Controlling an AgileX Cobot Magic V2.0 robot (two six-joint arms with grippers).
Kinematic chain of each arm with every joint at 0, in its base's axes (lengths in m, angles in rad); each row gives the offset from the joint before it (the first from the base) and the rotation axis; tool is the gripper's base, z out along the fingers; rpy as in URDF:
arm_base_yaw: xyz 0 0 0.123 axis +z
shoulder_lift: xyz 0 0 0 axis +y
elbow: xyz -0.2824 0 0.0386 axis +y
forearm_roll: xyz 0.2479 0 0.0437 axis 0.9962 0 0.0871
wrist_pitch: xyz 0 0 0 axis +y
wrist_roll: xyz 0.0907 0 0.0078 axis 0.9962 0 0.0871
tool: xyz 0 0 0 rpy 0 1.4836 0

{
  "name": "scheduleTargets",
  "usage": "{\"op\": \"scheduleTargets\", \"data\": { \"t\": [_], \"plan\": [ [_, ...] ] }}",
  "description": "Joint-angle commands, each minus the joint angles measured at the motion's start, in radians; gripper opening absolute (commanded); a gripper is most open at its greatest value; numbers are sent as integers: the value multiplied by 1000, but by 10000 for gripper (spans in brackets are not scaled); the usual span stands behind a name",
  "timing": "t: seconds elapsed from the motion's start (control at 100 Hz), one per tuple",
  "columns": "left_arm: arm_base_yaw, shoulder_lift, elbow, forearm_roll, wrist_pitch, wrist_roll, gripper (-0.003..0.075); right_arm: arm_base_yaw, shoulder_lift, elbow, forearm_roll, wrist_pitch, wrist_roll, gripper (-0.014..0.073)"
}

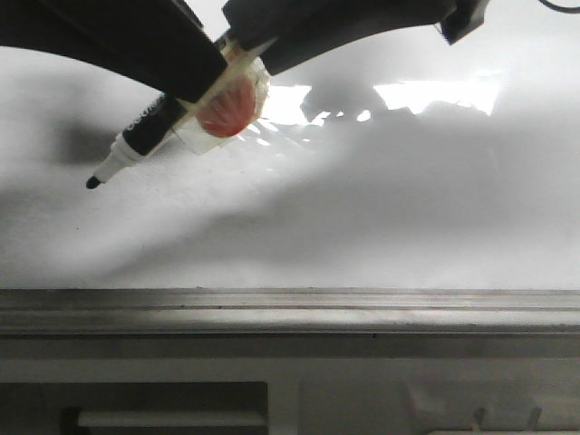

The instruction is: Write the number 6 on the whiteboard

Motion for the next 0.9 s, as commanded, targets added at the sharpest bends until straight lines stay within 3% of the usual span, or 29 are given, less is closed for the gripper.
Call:
{"op": "scheduleTargets", "data": {
  "t": [0.0, 0.18, 0.48, 0.74, 0.89],
  "plan": [
    [55, -49, -38, -63, -43, -14, 543, 2, -59, 9, 56, -65, -14, -50],
    [239, -141, -8, -146, 15, -14, 522, 2, -201, 119, 56, -238, -26, -50],
    [543, -316, 158, -302, -35, -5, 522, -2, -382, 193, 52, -553, -35, -50],
    [574, -363, 177, -313, -35, -3, 512, -4, -319, 193, 48, -642, -35, -50],
    [574, -363, 177, -315, -40, -3, 512, -4, -255, 193, 33, -624, -35, -50]
  ]
}}
